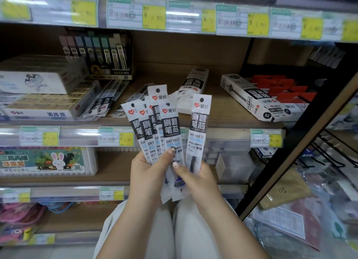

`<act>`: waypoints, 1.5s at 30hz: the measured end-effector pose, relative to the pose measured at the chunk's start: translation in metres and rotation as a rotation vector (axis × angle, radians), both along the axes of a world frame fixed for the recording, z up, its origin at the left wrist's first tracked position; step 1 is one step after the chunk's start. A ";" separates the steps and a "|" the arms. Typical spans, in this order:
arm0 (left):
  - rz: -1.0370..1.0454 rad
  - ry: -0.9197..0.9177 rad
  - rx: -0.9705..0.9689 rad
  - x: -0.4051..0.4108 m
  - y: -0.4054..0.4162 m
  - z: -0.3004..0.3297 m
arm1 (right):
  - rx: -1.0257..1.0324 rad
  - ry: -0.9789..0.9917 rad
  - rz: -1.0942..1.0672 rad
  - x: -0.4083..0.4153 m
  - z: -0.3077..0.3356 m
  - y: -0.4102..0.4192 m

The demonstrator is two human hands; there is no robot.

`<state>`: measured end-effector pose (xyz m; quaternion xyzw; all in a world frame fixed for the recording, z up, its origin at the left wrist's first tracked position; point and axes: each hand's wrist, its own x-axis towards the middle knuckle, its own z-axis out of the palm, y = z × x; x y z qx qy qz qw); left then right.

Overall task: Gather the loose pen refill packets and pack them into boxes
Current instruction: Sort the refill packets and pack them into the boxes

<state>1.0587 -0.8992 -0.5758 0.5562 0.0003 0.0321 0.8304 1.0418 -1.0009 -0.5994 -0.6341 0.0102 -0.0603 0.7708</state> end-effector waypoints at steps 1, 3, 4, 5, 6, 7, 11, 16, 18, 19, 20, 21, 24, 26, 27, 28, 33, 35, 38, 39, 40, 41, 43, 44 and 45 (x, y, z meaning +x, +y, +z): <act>0.007 -0.002 -0.010 0.001 0.002 0.003 | 0.018 0.012 -0.013 0.001 0.001 -0.001; 0.029 -0.006 -0.017 0.004 0.007 0.009 | -0.048 0.034 -0.078 0.006 0.005 -0.002; 0.046 -0.007 -0.015 0.006 0.010 0.012 | -0.106 0.028 -0.114 0.008 0.009 -0.003; 0.064 -0.006 -0.012 0.008 0.014 0.015 | -0.157 0.008 -0.153 0.011 0.016 -0.004; 0.081 0.000 -0.011 0.010 0.019 0.017 | -0.222 -0.019 -0.190 0.012 0.025 -0.005; 0.093 0.005 -0.008 0.012 0.024 0.019 | -0.307 -0.054 -0.220 0.014 0.038 -0.007; 0.112 0.005 -0.007 0.016 0.040 0.028 | -0.739 -0.042 -0.136 0.032 0.096 -0.009; 0.129 0.031 0.014 0.017 0.046 0.031 | -1.131 0.090 -0.036 0.070 0.126 0.011; 0.132 0.051 0.030 0.019 0.048 0.030 | -1.256 0.151 -0.049 0.082 0.127 0.021; 0.133 0.059 0.046 0.020 0.049 0.030 | -1.301 0.186 -0.067 0.087 0.128 0.025; 0.134 0.067 0.063 0.022 0.049 0.031 | -1.330 0.216 -0.085 0.093 0.129 0.029; 0.132 0.071 0.078 0.024 0.048 0.033 | -1.341 0.233 -0.097 0.097 0.130 0.033; 0.119 0.039 0.111 0.032 0.048 0.041 | -1.347 0.228 -0.106 0.105 0.131 0.037; 0.097 0.015 0.134 0.037 0.049 0.046 | -1.430 0.145 -0.122 0.104 0.127 0.034; 0.083 0.008 0.141 0.040 0.050 0.049 | -1.464 0.032 -0.176 0.103 0.123 0.031; 0.069 0.004 0.145 0.041 0.050 0.052 | -1.456 -0.125 -0.255 0.101 0.119 0.027; -0.016 -0.020 0.136 0.045 0.043 0.060 | -0.719 -0.239 -0.136 0.086 0.109 0.014; -0.087 -0.047 0.123 0.045 0.037 0.062 | -0.333 -0.080 0.061 0.079 0.106 0.011; -0.244 -0.093 0.140 0.044 0.026 0.065 | -0.049 0.030 0.184 0.069 0.102 0.005; -0.300 -0.103 0.154 0.043 0.022 0.066 | -0.030 0.043 0.185 0.067 0.101 0.004; -0.345 -0.107 0.167 0.043 0.019 0.067 | -0.016 0.052 0.182 0.065 0.100 0.001; -0.376 -0.107 0.180 0.044 0.016 0.067 | -0.006 0.058 0.178 0.063 0.100 -0.002; -0.423 -0.099 0.217 0.045 0.011 0.069 | 0.007 0.052 0.172 0.060 0.101 -0.009; -0.447 -0.090 0.230 0.045 0.009 0.071 | 0.013 0.040 0.173 0.058 0.101 -0.012; -0.469 -0.074 0.230 0.045 0.006 0.071 | 0.022 0.030 0.170 0.057 0.100 -0.014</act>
